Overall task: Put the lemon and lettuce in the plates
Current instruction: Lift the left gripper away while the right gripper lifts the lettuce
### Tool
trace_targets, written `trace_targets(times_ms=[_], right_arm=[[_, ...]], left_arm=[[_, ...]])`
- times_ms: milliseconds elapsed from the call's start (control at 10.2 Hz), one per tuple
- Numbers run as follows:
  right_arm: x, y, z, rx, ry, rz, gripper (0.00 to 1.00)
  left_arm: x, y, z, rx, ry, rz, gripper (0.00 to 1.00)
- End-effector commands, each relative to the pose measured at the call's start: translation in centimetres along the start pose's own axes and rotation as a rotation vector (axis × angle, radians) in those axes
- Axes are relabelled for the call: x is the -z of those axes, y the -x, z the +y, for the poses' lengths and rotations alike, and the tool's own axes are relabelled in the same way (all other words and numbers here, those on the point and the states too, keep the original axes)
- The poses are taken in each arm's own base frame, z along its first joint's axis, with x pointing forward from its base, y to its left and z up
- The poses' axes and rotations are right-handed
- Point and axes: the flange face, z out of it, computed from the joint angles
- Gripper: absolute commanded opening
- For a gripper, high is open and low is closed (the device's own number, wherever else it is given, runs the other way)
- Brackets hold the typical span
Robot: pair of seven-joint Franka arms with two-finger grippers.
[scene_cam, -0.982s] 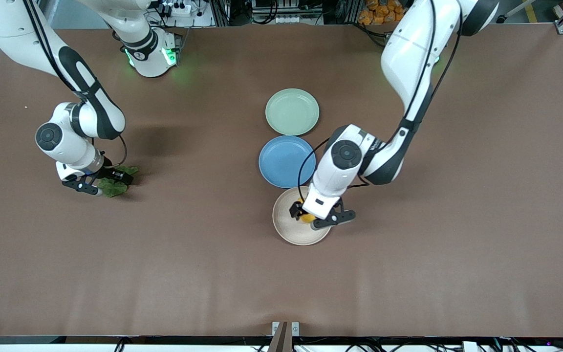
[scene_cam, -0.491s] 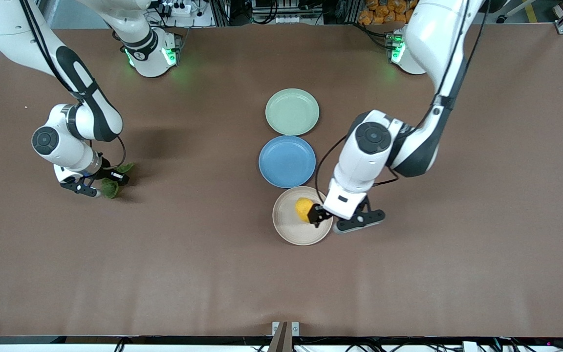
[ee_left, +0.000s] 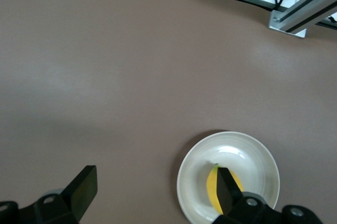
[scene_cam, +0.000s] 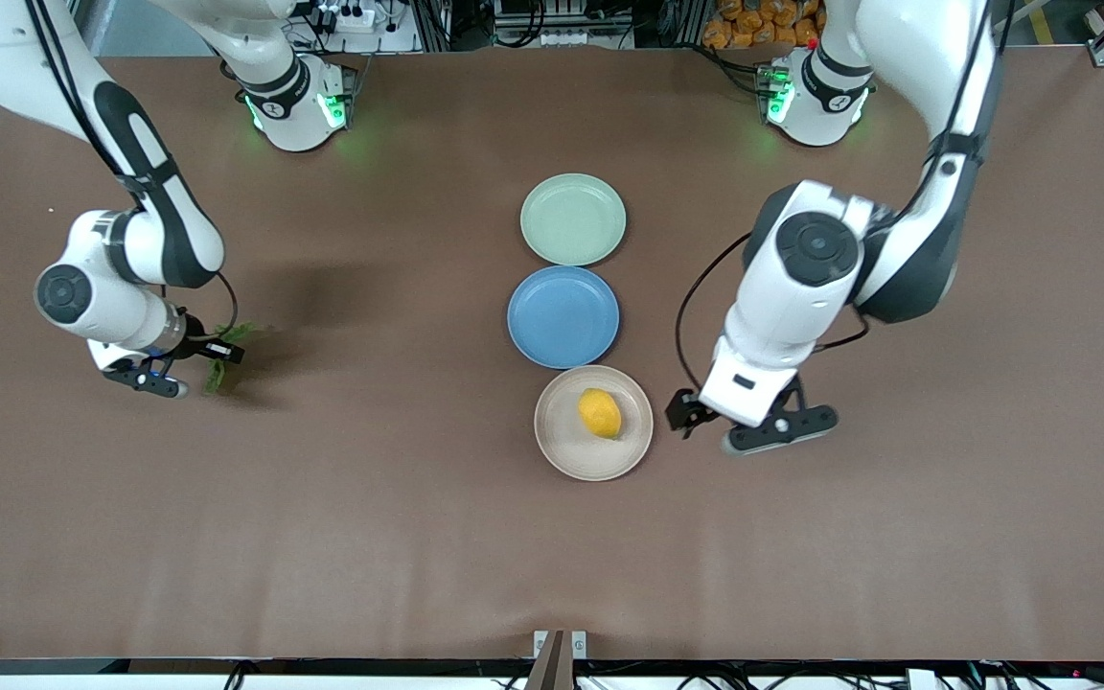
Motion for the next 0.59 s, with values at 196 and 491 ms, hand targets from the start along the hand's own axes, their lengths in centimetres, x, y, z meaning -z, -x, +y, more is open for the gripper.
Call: trace_targets(times_ms=[196, 491], right_arm=[[5.9, 0.6, -3.8, -0.009, -0.008, 0.007, 0.00], [8.1, 4.1, -13.1, -0.002, -0.070, 0.007, 0.00]], left_arm=[[6.6, -1.2, -5.7, 0.042, -0.082, -0.051, 1.00], [10.5, -1.3, -8.9, -0.023, -0.121, -0.094, 1.00]])
